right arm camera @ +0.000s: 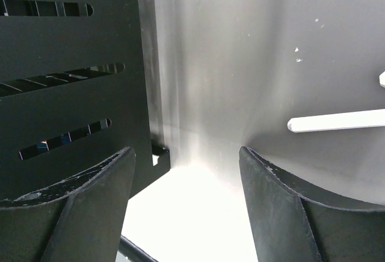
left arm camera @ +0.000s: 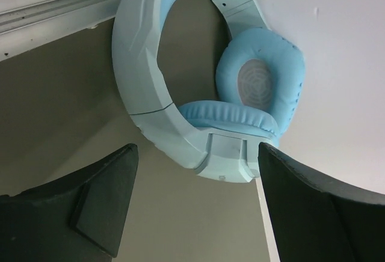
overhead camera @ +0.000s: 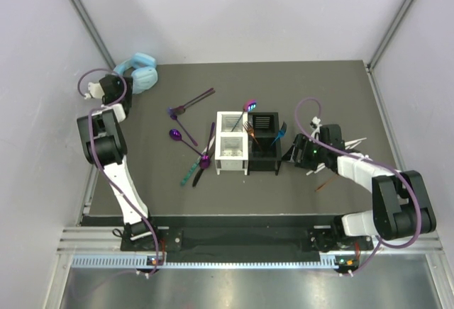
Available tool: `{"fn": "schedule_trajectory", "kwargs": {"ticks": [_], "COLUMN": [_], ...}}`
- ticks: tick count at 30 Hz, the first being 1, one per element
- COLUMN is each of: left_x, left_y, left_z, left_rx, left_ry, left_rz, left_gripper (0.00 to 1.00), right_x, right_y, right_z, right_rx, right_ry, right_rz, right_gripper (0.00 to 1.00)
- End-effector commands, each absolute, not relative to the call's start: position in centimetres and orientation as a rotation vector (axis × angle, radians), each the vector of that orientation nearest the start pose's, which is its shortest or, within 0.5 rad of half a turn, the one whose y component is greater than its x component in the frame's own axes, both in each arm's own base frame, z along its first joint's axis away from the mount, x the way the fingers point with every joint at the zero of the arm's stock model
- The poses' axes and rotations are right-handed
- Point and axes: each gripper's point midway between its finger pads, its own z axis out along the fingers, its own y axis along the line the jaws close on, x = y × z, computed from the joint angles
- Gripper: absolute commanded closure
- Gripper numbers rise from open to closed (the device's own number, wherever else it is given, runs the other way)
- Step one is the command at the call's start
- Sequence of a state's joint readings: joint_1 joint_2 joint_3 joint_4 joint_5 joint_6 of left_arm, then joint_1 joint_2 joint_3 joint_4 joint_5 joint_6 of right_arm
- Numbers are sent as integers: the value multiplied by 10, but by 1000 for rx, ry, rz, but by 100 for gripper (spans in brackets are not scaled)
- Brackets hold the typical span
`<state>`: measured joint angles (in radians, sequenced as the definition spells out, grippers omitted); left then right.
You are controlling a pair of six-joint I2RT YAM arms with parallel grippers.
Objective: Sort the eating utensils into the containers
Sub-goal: Pick up the distractor from the corner of the board.
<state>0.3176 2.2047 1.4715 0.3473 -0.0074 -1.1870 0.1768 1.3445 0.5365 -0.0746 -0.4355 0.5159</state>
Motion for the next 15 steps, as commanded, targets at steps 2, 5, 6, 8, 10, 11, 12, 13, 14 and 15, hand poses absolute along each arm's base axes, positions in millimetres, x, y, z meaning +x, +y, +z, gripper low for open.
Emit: {"fn": "schedule_trajectory", "kwargs": {"ticks": [2, 5, 6, 8, 10, 11, 12, 13, 14, 15], "left_x": [614, 614, 614, 613, 613, 613, 613, 613, 615, 616], "left_y": [173, 177, 177, 180, 183, 183, 184, 183, 183, 185], "left_z": [145, 145, 145, 142, 140, 136, 136, 133, 131, 129], "left_rx": [-1341, -1359, -1363, -1381, -1403, -1415, -1422, -1427, -1430, -1433], "left_ry": [1378, 1341, 1327, 1310, 1296, 1296, 1291, 1293, 1296, 1295], "left_rz": [-478, -455, -455, -432, -427, -424, -427, -426, -420, -406], "left_gripper": [16, 16, 17, 18, 18, 18, 18, 19, 19, 19], "right_x": [268, 267, 267, 268, 268, 269, 269, 269, 270, 270], "right_y": [145, 143, 142, 142, 142, 142, 141, 142, 141, 142], "right_z": [47, 48, 48, 50, 49, 50, 49, 50, 49, 49], "right_rx": [176, 172, 172, 171, 165, 163, 167, 163, 167, 167], "right_ry": [2487, 2492, 2491, 2489, 2496, 2493, 2497, 2497, 2499, 2499], "right_rz": [822, 808, 807, 800, 794, 796, 793, 793, 790, 792], "right_gripper": [29, 30, 29, 29, 29, 29, 29, 29, 30, 29]}}
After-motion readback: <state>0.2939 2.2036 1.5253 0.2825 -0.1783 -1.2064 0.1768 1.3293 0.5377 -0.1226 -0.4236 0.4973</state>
